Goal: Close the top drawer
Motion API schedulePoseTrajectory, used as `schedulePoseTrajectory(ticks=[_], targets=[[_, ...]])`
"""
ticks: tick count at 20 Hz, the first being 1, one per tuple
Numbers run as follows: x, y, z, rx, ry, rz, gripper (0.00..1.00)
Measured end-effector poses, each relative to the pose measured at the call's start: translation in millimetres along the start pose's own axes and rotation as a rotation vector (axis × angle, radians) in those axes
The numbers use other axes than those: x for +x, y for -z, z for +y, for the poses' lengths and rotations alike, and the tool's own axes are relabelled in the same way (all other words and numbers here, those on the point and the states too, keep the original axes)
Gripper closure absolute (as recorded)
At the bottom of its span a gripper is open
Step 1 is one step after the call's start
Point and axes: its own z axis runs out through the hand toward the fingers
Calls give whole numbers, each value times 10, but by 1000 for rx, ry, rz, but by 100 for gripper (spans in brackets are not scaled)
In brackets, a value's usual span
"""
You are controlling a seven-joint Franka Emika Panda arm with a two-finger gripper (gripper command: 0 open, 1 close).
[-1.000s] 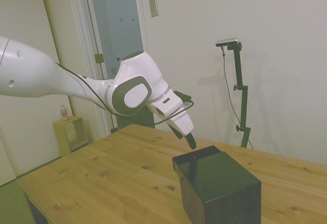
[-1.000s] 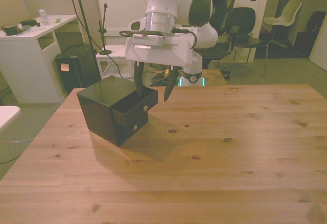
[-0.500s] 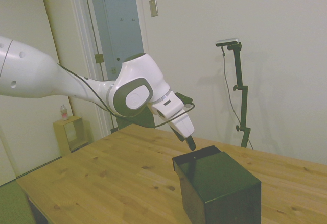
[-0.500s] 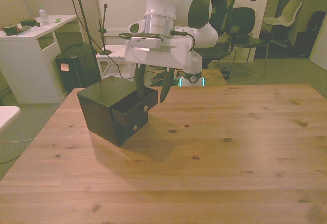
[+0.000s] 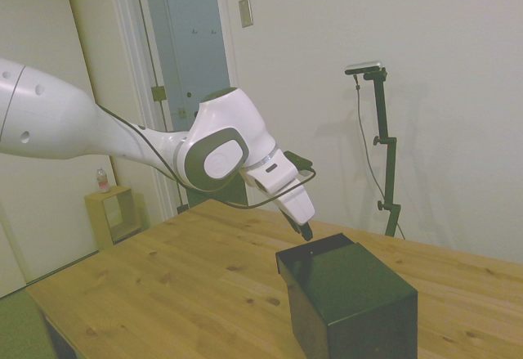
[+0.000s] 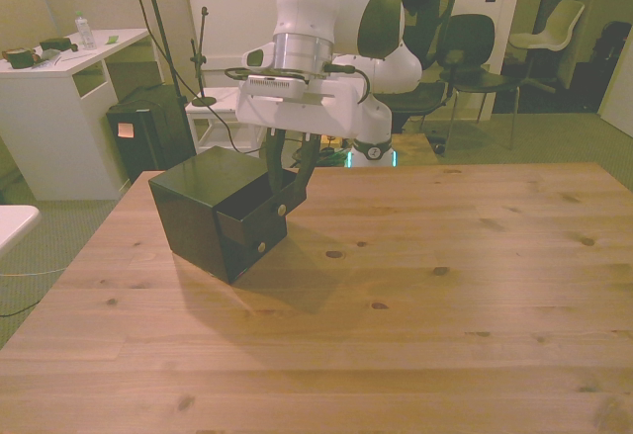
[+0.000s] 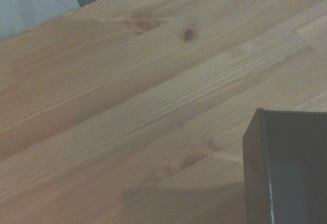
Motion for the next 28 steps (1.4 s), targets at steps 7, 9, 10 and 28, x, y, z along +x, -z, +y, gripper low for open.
schedulePoseTrajectory(ticks=[7,9,10,28], targets=[[24,-108,-56,0,8,-7,100],[12,-139,-66,-3,11,-9,100],[6,-151,-70,-4,12,-10,100],[152,-155,67,-140,-105,21,100]])
